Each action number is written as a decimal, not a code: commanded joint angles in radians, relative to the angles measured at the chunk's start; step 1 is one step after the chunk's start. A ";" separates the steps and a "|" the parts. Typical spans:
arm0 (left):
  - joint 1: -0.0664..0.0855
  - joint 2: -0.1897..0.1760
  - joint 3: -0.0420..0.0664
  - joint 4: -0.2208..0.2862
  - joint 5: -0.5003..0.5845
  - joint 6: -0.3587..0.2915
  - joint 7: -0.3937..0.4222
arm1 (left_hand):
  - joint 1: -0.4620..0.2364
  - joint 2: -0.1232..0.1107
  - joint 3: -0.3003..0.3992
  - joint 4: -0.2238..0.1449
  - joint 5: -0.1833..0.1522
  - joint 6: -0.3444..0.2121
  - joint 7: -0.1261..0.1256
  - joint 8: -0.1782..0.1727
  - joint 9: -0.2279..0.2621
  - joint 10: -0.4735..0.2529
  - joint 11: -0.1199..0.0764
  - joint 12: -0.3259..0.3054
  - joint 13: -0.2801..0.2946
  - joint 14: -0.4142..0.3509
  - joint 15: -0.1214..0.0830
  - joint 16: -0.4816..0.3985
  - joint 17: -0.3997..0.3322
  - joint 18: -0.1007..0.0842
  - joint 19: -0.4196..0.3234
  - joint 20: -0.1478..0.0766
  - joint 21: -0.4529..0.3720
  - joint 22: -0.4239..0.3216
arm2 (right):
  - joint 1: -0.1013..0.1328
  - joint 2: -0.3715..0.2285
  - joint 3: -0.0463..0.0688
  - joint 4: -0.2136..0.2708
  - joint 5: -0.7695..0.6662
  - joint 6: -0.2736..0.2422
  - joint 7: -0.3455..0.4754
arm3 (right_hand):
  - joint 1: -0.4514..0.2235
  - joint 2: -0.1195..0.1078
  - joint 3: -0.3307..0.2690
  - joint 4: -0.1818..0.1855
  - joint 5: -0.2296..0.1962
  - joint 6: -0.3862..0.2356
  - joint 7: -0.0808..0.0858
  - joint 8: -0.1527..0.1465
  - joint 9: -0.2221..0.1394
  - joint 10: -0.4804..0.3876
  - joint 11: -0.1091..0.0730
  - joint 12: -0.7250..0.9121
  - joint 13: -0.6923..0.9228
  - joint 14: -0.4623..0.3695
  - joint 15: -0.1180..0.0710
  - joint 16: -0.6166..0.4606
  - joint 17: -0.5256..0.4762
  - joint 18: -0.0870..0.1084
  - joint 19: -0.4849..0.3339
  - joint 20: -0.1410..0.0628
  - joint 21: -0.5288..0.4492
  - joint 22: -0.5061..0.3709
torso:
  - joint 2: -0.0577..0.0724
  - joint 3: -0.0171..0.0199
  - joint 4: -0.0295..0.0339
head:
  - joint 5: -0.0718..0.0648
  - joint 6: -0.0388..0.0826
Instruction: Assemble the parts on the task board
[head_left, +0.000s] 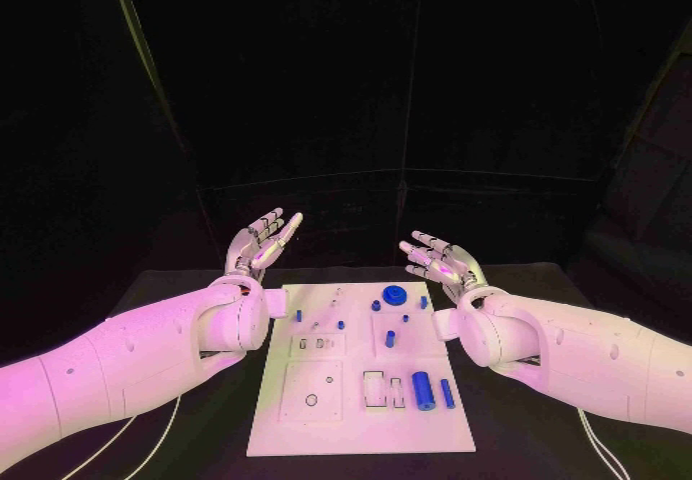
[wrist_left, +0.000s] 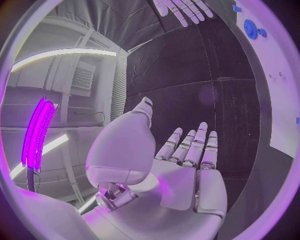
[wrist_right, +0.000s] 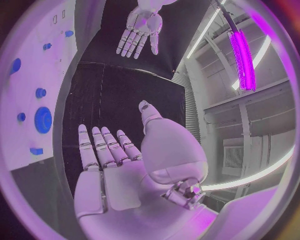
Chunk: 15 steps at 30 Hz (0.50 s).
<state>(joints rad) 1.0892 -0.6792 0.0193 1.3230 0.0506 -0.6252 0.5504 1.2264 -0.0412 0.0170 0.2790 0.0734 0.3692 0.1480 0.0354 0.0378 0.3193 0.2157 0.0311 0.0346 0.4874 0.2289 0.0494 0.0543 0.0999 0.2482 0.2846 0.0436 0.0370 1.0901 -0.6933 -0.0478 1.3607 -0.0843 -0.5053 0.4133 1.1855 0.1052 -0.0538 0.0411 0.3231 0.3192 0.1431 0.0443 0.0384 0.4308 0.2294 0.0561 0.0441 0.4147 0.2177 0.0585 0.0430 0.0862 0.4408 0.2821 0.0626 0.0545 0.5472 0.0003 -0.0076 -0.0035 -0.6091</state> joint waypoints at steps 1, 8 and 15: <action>0.002 0.001 0.002 -0.002 0.013 0.060 0.047 | 0.056 0.007 0.024 0.009 0.011 0.050 0.116 0.009 0.005 0.056 0.021 0.008 0.005 0.088 0.008 0.014 0.010 0.023 0.044 0.009 0.020 0.007 | 0.007 0.011 -0.004 -0.026 -0.077 0.173 -0.059 | 0.176 0.001 0.041 -0.135 -0.082 0.391 0.108 0.078 0.037 0.445 -0.017 0.079 0.024 0.445 -0.029 0.086 0.025 0.087 0.304 0.007 0.095 0.040 | 0.000 0.0001 -0.0003 | 0.000 0.000; 0.002 -0.045 0.001 0.001 0.013 0.122 0.035 | 0.074 0.004 0.065 0.002 0.012 0.153 0.121 0.023 0.014 0.191 0.038 0.025 0.015 0.258 0.001 0.046 0.027 0.031 0.161 0.008 0.062 0.024 | 0.011 0.003 -0.007 -0.065 -0.268 0.094 -0.019 | 0.213 -0.008 0.104 -0.231 -0.113 0.565 0.080 0.076 0.029 0.571 -0.052 0.056 0.017 0.606 -0.072 0.087 0.022 0.101 0.417 -0.021 0.138 0.041 | 0.009 -0.0009 0.0004 | -0.001 -0.002; 0.002 -0.063 0.001 0.027 0.013 0.135 0.052 | 0.143 0.010 0.063 -0.068 0.005 0.484 0.097 0.089 0.040 0.588 -0.016 0.110 0.038 0.501 -0.069 0.123 0.052 0.086 0.551 -0.010 0.215 0.082 | 0.017 -0.024 -0.006 -0.052 -0.471 0.083 -0.037 | 0.192 -0.021 0.166 -0.298 -0.107 0.650 0.060 0.070 0.030 0.692 -0.088 0.045 0.019 0.764 -0.126 0.101 0.031 0.099 0.545 -0.080 0.206 0.060 | 0.021 0.0008 0.0042 | 0.001 0.002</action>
<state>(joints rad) 1.0897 -0.7440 0.0194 1.3425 0.0637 -0.5384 0.5693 1.3167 -0.0353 0.0749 0.2609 0.0781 0.6194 0.1705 0.0780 0.0598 0.6470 0.2291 0.0856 0.0582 0.7918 0.2052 0.1160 0.0865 0.1400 0.5518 0.2892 0.1595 0.0828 1.1027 -0.7145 -0.0549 1.3014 -0.3775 -0.4043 0.3729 1.3612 0.0923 0.0572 -0.1824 0.2271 0.8482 0.2111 0.1084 0.0648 0.9799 0.1755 0.1074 0.0605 1.0033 0.1401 0.1363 0.0645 0.1651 0.8518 0.2488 0.2045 0.0966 0.5635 -0.0002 -0.0070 -0.0040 -0.6097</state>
